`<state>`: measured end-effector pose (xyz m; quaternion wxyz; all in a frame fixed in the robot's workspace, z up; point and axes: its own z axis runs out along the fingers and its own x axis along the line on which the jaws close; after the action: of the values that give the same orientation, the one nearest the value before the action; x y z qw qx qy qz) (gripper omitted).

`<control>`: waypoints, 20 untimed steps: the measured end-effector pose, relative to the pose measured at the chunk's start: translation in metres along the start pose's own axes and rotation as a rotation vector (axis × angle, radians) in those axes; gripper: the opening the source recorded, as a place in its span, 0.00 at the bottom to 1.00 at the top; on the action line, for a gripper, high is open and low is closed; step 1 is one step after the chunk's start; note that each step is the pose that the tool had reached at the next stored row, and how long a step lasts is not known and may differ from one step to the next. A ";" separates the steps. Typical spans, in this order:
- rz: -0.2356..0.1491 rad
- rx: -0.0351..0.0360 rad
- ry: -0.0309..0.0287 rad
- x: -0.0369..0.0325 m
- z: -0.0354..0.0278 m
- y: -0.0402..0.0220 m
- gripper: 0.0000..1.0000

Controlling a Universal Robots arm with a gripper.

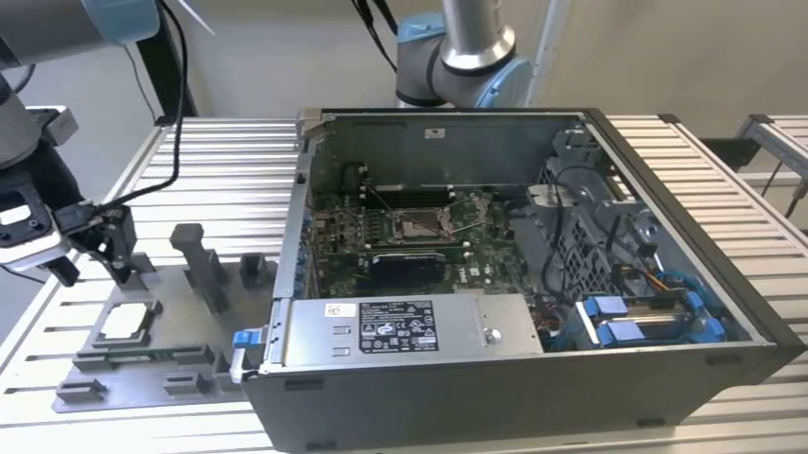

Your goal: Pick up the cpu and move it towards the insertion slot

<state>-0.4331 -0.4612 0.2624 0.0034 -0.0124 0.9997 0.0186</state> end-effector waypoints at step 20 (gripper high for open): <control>-0.001 0.0001 -0.0001 -0.0010 0.0362 -0.0021 1.00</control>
<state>-0.4318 -0.4619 0.2261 0.0035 -0.0130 0.9997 0.0185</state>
